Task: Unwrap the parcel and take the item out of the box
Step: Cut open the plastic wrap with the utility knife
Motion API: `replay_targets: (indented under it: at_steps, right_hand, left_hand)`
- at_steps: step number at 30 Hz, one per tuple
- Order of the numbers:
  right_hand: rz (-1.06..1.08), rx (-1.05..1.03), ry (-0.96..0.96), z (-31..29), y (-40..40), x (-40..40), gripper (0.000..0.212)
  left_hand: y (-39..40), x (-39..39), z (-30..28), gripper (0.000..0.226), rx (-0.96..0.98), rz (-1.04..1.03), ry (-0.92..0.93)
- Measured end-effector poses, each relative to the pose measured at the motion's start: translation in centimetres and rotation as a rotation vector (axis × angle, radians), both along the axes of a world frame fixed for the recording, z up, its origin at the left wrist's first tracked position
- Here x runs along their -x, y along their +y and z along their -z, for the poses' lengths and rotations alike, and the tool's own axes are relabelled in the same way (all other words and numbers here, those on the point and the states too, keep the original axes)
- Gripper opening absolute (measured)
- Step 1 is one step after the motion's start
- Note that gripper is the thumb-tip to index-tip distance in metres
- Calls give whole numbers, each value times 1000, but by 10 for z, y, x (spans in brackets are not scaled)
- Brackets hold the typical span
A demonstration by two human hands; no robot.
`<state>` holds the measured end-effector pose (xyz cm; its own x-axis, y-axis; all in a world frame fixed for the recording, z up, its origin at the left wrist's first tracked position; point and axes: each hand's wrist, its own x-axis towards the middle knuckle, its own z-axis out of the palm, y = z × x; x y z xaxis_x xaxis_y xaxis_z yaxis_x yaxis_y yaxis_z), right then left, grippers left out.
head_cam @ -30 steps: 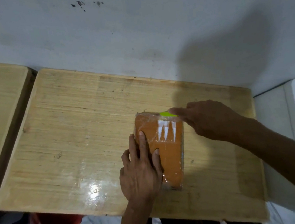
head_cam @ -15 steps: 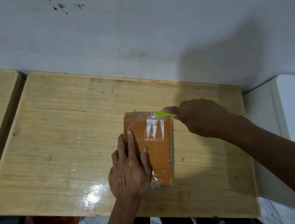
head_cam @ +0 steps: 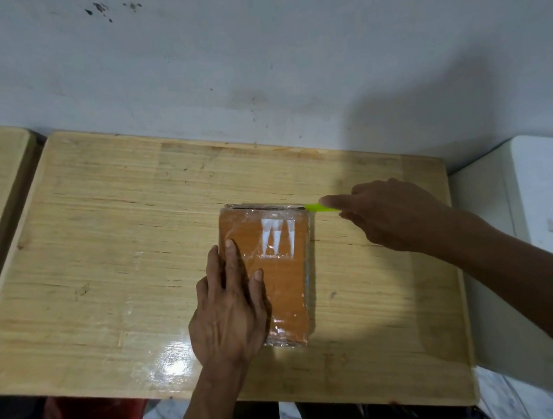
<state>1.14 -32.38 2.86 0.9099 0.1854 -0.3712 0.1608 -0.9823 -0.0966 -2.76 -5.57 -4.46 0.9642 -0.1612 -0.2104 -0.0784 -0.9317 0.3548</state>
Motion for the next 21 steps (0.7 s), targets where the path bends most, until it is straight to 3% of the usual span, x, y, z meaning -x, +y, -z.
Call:
replay_targets:
  at_steps: [11,21]
  right_hand:
    - [82,-71,18,13,-21,25,44]
    - [236,-329,-130,24,-21,49,39]
  left_hand:
    - [-3,1,-4,64,3,12,3]
    - [-3,1,-4,65,7,20,11]
